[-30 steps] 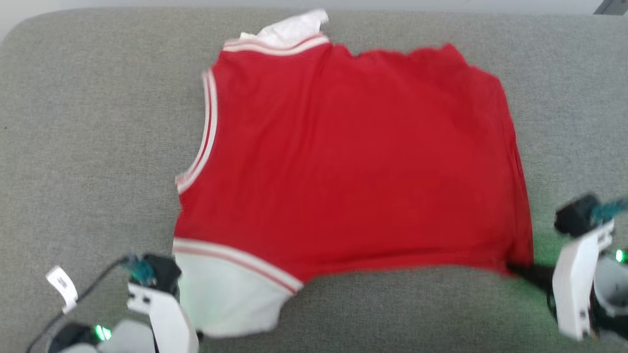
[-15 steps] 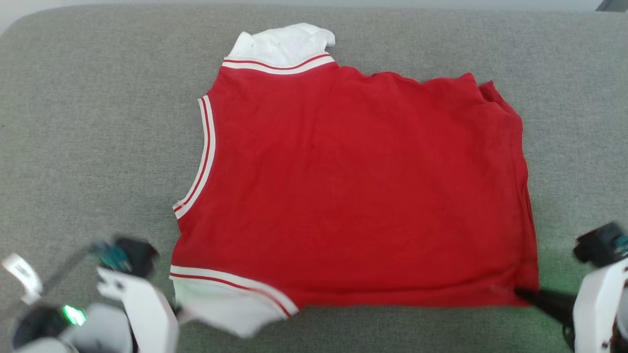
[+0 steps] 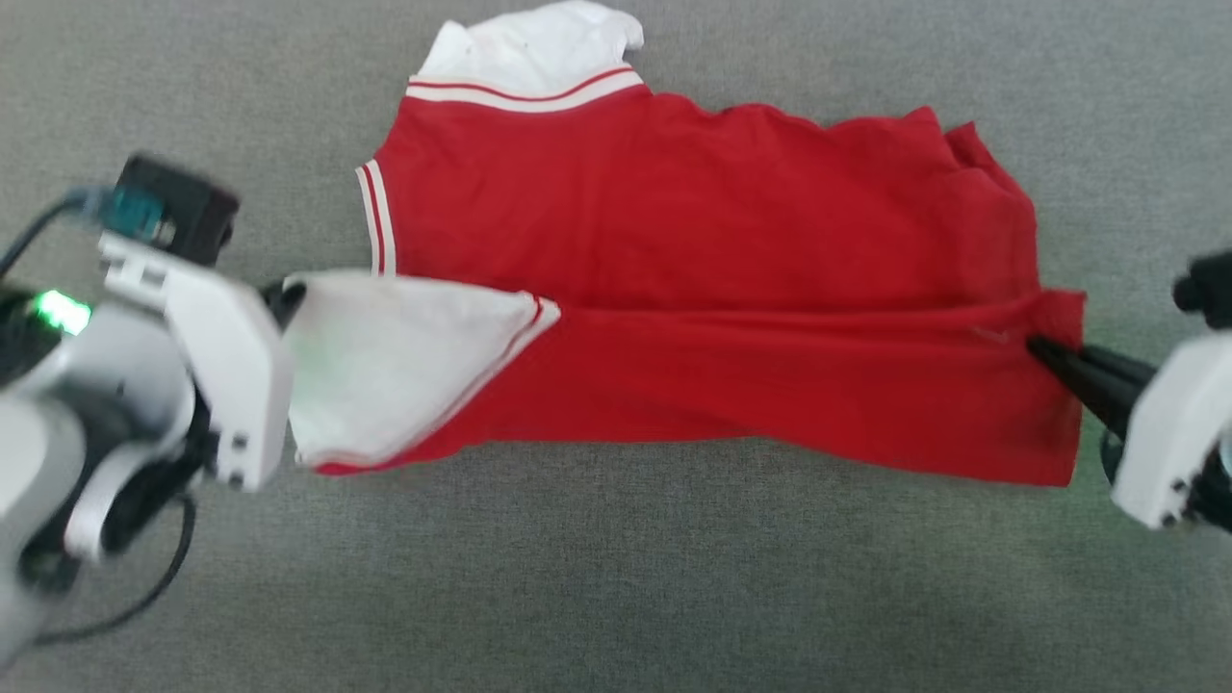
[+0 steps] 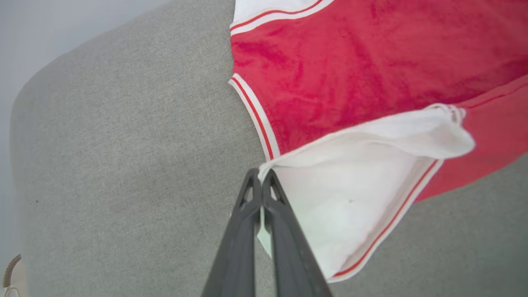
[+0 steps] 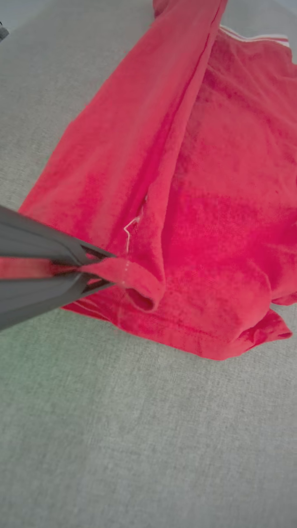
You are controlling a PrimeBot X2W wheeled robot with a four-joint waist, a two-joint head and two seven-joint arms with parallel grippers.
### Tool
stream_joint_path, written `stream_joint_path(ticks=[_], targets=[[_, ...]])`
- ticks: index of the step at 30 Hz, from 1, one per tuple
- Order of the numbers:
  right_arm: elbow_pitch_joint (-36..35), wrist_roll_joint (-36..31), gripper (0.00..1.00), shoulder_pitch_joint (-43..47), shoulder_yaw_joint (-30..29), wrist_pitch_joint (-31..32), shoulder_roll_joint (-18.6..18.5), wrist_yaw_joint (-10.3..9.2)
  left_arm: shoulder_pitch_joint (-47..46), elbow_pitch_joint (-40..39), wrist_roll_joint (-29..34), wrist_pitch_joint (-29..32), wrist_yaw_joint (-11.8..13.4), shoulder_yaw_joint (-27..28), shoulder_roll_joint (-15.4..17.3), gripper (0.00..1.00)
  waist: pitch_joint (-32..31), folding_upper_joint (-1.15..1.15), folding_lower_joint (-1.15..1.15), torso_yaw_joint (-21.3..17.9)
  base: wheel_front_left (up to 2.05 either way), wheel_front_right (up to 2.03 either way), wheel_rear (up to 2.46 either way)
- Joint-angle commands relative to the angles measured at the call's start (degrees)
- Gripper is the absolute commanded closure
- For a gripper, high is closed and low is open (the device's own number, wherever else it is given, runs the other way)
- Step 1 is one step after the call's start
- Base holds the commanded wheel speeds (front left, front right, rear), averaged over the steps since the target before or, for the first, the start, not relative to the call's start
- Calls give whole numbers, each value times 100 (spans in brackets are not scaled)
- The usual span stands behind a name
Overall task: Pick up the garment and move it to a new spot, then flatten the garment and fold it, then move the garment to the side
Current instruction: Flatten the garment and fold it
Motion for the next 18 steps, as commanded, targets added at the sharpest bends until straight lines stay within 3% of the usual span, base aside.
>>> stream_joint_path(ticks=[1,8,16,17,18], targets=[[98,-52,100,-132,43,-38,23,-2,-130,176,71,30,-85,-28,-97,100,60,0,0,1,0,0,0],[1170,-338,100,-1142,678,-307,219,-2,-892,1982,45,115,-886,-350,-1009,100,268,0,0,-96,0,0,0],[2228,-260,100,-1868,1477,-600,385,-2,-1041,3693,-280,204,-1433,-549,-1684,100,414,0,0,-227,0,0,0],[2307,-248,94,-1928,1559,-641,383,-2,-1041,3854,-339,200,-1451,-530,-1755,100,418,0,0,-237,0,0,0],[2363,-240,66,-1991,1639,-703,376,-2,-1068,4007,-339,189,-1490,-527,-1797,100,417,0,0,-246,0,0,0]])
